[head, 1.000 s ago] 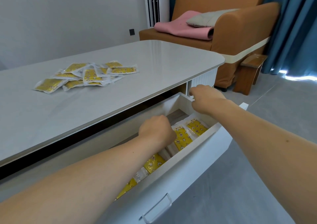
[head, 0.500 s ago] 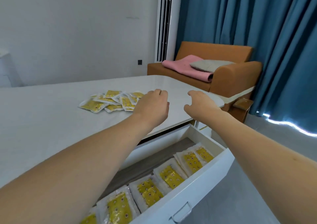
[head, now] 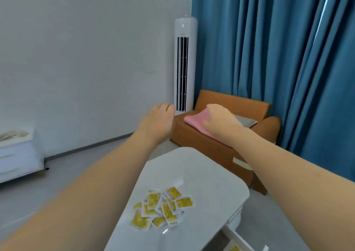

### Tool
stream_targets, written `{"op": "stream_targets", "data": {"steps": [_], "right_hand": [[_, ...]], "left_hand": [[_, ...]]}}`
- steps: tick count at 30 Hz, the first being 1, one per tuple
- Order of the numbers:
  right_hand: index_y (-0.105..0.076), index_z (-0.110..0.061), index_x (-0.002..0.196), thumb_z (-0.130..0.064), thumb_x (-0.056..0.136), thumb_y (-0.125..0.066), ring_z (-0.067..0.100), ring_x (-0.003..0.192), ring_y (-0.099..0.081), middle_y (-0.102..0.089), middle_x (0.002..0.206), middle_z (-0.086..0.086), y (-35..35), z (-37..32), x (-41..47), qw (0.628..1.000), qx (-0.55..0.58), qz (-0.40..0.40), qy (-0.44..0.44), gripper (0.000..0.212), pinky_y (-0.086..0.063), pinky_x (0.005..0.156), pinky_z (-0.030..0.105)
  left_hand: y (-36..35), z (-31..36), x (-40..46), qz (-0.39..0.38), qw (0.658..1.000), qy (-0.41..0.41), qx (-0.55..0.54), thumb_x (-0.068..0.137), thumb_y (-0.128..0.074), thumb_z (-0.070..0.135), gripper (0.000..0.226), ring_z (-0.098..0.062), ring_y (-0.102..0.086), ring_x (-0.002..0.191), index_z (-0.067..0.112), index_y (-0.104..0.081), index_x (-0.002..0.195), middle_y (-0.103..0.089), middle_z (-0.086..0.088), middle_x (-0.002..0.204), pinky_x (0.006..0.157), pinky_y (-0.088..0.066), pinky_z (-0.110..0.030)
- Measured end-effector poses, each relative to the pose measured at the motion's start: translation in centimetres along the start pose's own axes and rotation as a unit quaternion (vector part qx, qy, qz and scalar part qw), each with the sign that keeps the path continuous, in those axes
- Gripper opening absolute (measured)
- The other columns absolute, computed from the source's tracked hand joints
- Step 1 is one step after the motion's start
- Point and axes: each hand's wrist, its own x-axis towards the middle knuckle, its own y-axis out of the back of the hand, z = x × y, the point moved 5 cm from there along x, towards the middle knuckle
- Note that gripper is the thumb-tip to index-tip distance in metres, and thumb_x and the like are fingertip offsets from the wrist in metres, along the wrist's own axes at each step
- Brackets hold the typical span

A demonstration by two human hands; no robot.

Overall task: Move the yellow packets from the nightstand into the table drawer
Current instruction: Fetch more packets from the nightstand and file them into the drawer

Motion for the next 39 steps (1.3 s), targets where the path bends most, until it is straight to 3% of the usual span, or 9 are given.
{"op": "stream_targets", "data": {"steps": [2, 6, 10, 13, 18, 24, 28, 33, 39], "right_hand": [[-0.046, -0.008, 0.136, -0.019, 0.097, -0.05, 0.026, 0.121, -0.052, -0.051, 0.136, 0.01, 8.5, -3.7, 1.0, 1.0, 0.015, 0.0, -0.007, 0.041, -0.044, 0.095, 0.034], [-0.043, -0.005, 0.138, -0.016, 0.096, -0.05, 0.028, 0.126, -0.048, -0.048, 0.14, 0.013, 20.6, -10.4, 1.1, 0.999, 0.027, 0.006, -0.022, 0.044, -0.041, 0.1, 0.034], [-0.044, -0.006, 0.138, -0.017, 0.097, -0.05, 0.028, 0.127, -0.048, -0.048, 0.141, 0.012, 25.5, -14.9, -0.9, 0.999, 0.035, -0.007, -0.036, 0.043, -0.041, 0.102, 0.034], [-0.044, -0.004, 0.138, -0.018, 0.097, -0.05, 0.03, 0.129, -0.046, -0.048, 0.142, 0.013, 27.2, -16.7, -1.7, 0.999, 0.035, 0.009, -0.032, 0.044, -0.039, 0.104, 0.037], [-0.044, -0.003, 0.137, -0.017, 0.097, -0.05, 0.031, 0.127, -0.048, -0.049, 0.14, 0.014, 27.0, -19.7, -3.0, 0.999, 0.032, -0.002, -0.02, 0.043, -0.041, 0.102, 0.039], [-0.047, -0.005, 0.134, -0.018, 0.094, -0.052, 0.029, 0.117, -0.055, -0.054, 0.133, 0.014, 24.8, -25.8, -2.4, 0.998, 0.055, -0.015, -0.029, 0.042, -0.048, 0.092, 0.035], [-0.054, -0.004, 0.115, -0.016, 0.09, -0.052, 0.029, 0.101, -0.06, -0.059, 0.117, 0.014, 22.4, -33.4, -0.6, 0.997, 0.068, -0.002, -0.025, 0.027, -0.053, 0.083, 0.04], [-0.051, 0.005, 0.13, -0.011, 0.09, -0.05, 0.035, 0.114, -0.056, -0.056, 0.129, 0.02, 18.0, -46.0, 2.1, 0.995, 0.098, -0.015, -0.022, 0.042, -0.05, 0.094, 0.046], [-0.046, 0.001, 0.134, -0.016, 0.091, -0.05, 0.033, 0.125, -0.047, -0.049, 0.138, 0.017, 11.7, -60.0, 6.2, 0.993, 0.11, -0.051, 0.011, 0.046, -0.042, 0.103, 0.04]], "left_hand": [[8.5, -1.2, 4.3, 0.009, 1.0, -0.009, 0.008, 0.1, -0.045, 0.021, 0.028, -0.033, -0.049, 0.114, 0.003, -0.053, 0.12, -0.055, -0.016, 0.127, 0.091, -0.037, -0.037], [21.9, -2.8, 9.0, 0.005, 1.0, -0.007, -0.008, 0.1, -0.045, 0.023, 0.03, -0.033, -0.05, 0.114, 0.001, -0.052, 0.119, -0.055, -0.016, 0.126, 0.092, -0.041, -0.04], [28.8, -2.5, 9.7, -0.025, 0.999, -0.047, -0.003, 0.1, -0.045, 0.023, 0.032, -0.032, -0.049, 0.119, 0.001, -0.052, 0.123, -0.053, -0.015, 0.131, 0.097, -0.039, -0.037], [31.6, -2.5, 9.0, -0.007, 0.999, -0.04, -0.012, 0.101, -0.043, 0.024, 0.034, -0.031, -0.048, 0.121, 0.002, -0.05, 0.127, -0.052, -0.014, 0.133, 0.098, -0.042, -0.039], [34.1, -5.1, 6.3, -0.023, 0.999, -0.022, 0.019, 0.102, -0.042, 0.026, 0.036, -0.032, -0.049, 0.119, 0.002, -0.05, 0.128, -0.054, -0.014, 0.133, 0.1, -0.036, -0.037], [37.5, -12.9, 4.5, -0.03, 0.999, 0.021, 0.025, 0.104, -0.039, 0.027, 0.04, -0.033, -0.045, 0.126, 0.002, -0.046, 0.135, -0.051, -0.014, 0.139, 0.106, -0.03, -0.037], [39.1, -21.2, 2.8, -0.041, 0.998, 0.04, 0.0, 0.104, -0.038, 0.03, 0.044, -0.03, -0.044, 0.129, 0.006, -0.041, 0.141, -0.046, -0.011, 0.143, 0.101, -0.038, -0.041], [42.3, -33.6, -0.2, -0.054, 0.997, 0.045, 0.016, 0.104, -0.037, 0.032, 0.045, -0.029, -0.046, 0.127, 0.008, -0.04, 0.143, -0.047, -0.009, 0.143, 0.099, -0.039, -0.04], [43.3, -50.3, -4.3, -0.078, 0.991, 0.106, 0.034, 0.104, -0.037, 0.034, 0.043, -0.031, -0.052, 0.118, 0.007, -0.045, 0.136, -0.051, -0.01, 0.136, 0.092, -0.043, -0.041]]}}
